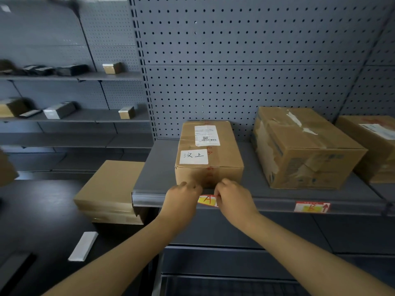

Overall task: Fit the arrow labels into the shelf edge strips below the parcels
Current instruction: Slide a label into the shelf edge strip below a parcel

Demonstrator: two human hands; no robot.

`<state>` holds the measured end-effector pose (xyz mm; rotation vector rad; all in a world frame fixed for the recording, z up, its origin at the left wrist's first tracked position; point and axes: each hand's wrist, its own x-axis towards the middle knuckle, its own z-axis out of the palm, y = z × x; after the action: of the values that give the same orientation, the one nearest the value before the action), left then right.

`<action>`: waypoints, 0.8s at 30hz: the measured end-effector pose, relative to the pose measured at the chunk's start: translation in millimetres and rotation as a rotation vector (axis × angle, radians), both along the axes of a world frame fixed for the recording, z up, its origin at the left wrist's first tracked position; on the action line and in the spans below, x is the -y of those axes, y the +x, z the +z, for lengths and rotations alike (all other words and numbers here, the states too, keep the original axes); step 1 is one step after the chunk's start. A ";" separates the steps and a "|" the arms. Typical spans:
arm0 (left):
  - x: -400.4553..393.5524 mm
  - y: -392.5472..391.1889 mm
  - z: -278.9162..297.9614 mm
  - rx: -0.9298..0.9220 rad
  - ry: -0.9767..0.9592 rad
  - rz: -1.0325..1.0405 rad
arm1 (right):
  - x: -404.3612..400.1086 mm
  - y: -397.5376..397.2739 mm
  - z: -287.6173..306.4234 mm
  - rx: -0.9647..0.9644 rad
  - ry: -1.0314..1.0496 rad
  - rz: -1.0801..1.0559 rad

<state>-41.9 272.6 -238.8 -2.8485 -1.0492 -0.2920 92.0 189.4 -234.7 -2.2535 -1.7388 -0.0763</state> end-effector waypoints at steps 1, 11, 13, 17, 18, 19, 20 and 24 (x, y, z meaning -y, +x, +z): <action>1.1 0.1 -1.8 -0.006 -0.002 0.011 | 0.1 -0.3 0.3 0.013 -0.009 0.009; -4.6 0.5 -7.3 -0.019 -0.062 0.049 | -0.3 -3.9 0.5 0.160 -0.075 0.065; -3.6 1.5 -8.1 -0.030 -0.060 0.048 | 0.4 -3.6 -1.3 0.164 -0.070 0.062; -2.3 4.4 -8.8 -0.037 -0.056 0.046 | 2.0 -3.0 -2.8 0.162 -0.065 0.063; -1.8 4.6 -9.0 -0.040 -0.052 0.043 | 2.1 -2.7 -2.8 0.155 -0.068 0.067; -1.3 4.8 -9.6 -0.043 -0.045 0.040 | 2.4 -2.5 -2.6 0.150 -0.073 0.068; -1.0 5.2 -10.2 -0.046 -0.042 0.038 | 2.7 -2.2 -2.2 0.146 -0.078 0.067; -0.1 7.5 -9.1 -0.067 -0.050 0.044 | 4.1 -1.9 -1.4 0.130 -0.082 0.057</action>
<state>-34.4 272.7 -247.9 -2.8519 -1.1201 -0.1676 90.0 185.3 -236.2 -2.3013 -1.9045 -0.1452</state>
